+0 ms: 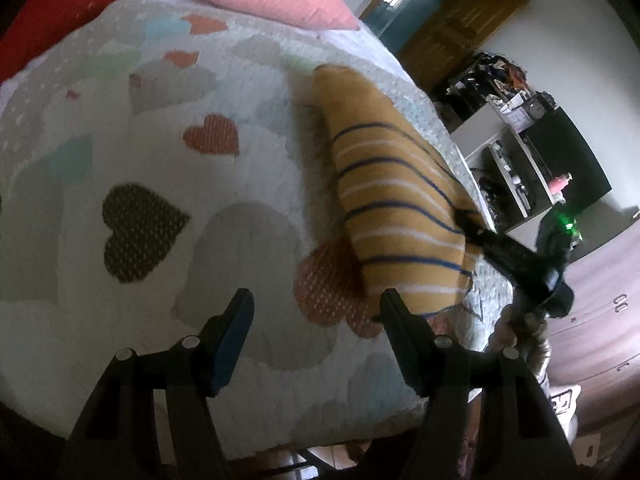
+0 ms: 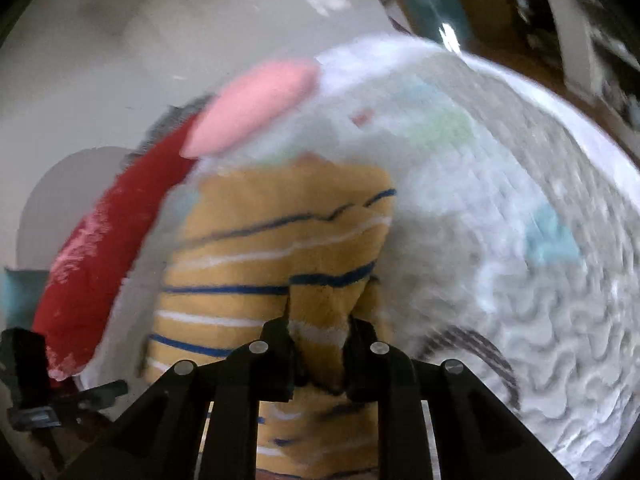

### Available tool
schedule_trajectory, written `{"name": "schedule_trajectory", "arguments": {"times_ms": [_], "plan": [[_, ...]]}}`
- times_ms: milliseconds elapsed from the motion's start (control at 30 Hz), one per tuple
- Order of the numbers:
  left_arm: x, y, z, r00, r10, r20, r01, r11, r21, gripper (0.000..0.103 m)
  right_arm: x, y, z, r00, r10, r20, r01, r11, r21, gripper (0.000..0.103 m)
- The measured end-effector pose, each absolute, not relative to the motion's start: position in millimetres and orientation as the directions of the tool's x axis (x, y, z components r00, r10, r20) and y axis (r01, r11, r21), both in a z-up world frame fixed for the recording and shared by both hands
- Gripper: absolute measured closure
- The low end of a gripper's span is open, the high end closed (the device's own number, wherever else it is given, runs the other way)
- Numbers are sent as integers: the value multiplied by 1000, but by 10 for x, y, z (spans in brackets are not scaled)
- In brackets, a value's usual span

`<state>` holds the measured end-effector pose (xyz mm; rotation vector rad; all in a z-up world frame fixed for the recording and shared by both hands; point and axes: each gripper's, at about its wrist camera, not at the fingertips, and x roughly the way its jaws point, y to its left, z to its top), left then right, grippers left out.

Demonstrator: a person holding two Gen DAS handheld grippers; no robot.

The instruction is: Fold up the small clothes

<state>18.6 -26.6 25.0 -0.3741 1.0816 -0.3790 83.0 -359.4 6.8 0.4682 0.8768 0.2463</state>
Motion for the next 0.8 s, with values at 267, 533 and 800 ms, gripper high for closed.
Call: {"name": "schedule_trajectory", "arguments": {"times_ms": [267,533,800], "plan": [[61,-311,187,410,-449,-794,97,887,-451,39,726,-3718,442,721,320,-615,-11,892,452,45],[-70,-357,313,464,-400,-790,113,911,-396,35,1148,-3315,453,646,408,-645,-116,888,445,59],[-191,-412,354,484,-367,-794,129,928,-350,35,1618,-3191,154,614,324,-720,-59,928,367,55]]}}
